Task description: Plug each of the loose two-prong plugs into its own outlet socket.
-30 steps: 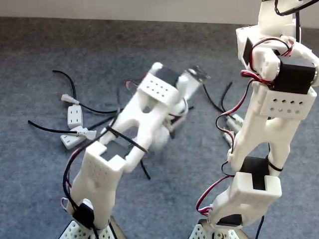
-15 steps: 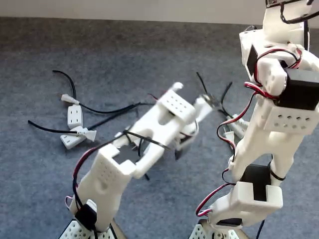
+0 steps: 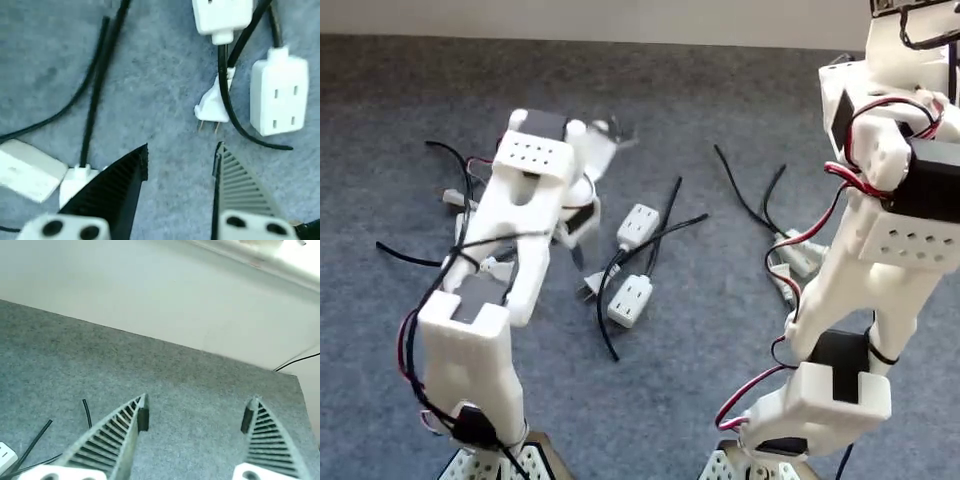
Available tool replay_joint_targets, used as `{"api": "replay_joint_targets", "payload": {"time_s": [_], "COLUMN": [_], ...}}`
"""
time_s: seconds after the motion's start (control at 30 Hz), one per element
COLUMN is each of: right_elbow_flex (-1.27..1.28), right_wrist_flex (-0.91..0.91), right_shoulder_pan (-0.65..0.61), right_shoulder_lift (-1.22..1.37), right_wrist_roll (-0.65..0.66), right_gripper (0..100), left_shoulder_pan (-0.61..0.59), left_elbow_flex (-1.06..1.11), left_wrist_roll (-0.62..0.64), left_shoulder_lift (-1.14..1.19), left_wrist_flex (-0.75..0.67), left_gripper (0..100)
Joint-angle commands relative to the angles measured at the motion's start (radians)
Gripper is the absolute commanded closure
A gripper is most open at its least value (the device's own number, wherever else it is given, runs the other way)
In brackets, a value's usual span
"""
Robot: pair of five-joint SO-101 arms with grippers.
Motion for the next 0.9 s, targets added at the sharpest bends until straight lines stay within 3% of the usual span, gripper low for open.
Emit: {"api": "replay_joint_targets", "payload": {"time_s": [0.0,0.57,0.87], "right_elbow_flex": [-0.038,-0.042,-0.044], "right_wrist_flex": [-0.031,-0.024,-0.024], "right_shoulder_pan": [0.013,0.012,0.012], "right_shoulder_lift": [0.008,0.007,0.007], "right_wrist_roll": [0.011,0.011,0.011], "right_gripper": [70.1,70.1,70.1], "left_shoulder_pan": [-0.005,0.136,0.13], "left_elbow_flex": [0.039,0.105,0.188], "left_wrist_roll": [-0.02,-0.018,0.032], "left_shoulder_lift": [0.041,0.131,0.13], "left_wrist_flex": [-0.092,-0.13,-0.279], "left_gripper": [78,78,78]}}
